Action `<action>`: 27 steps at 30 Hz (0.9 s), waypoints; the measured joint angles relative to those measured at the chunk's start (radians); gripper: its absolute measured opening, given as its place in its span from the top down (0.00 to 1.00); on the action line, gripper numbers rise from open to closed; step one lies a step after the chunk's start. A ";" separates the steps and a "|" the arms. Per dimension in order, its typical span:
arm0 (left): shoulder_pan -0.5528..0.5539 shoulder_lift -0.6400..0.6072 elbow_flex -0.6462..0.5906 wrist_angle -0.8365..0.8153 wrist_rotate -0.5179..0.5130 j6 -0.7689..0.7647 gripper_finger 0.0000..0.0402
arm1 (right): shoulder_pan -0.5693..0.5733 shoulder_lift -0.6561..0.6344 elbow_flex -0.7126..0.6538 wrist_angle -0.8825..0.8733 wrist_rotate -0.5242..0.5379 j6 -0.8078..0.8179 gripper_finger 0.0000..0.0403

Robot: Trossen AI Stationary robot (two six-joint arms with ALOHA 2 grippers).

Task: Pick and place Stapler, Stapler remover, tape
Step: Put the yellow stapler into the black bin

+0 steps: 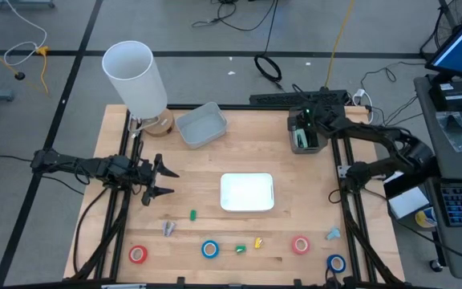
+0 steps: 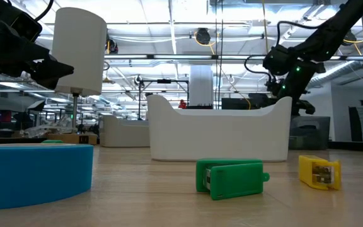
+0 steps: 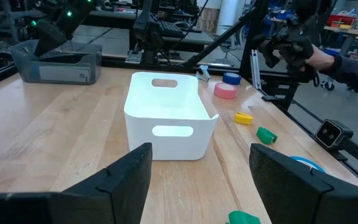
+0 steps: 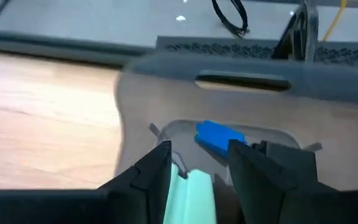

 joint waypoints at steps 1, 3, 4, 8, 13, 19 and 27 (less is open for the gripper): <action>0.000 0.000 0.000 0.000 0.000 0.000 0.33 | 0.003 -0.014 0.000 -0.001 -0.014 0.000 0.62; 0.000 0.000 0.000 0.000 0.000 0.000 0.33 | 0.010 -0.050 0.000 -0.001 -0.066 0.002 0.63; 0.000 0.000 0.000 0.000 0.000 0.003 0.33 | 0.017 -0.070 0.000 0.001 -0.103 0.001 0.64; 0.000 0.000 0.000 0.000 0.000 0.006 0.33 | 0.094 -0.140 0.000 -0.002 -0.236 0.002 0.66; 0.000 0.000 0.000 0.000 0.000 0.006 0.33 | 0.287 -0.175 0.000 -0.007 -0.338 -0.004 0.66; 0.000 0.000 0.000 0.000 0.000 0.006 0.33 | 0.584 -0.174 0.000 -0.005 -0.385 -0.030 0.66; 0.000 0.000 0.000 0.000 0.000 0.006 0.33 | 0.903 -0.165 0.000 0.065 -0.345 -0.090 0.67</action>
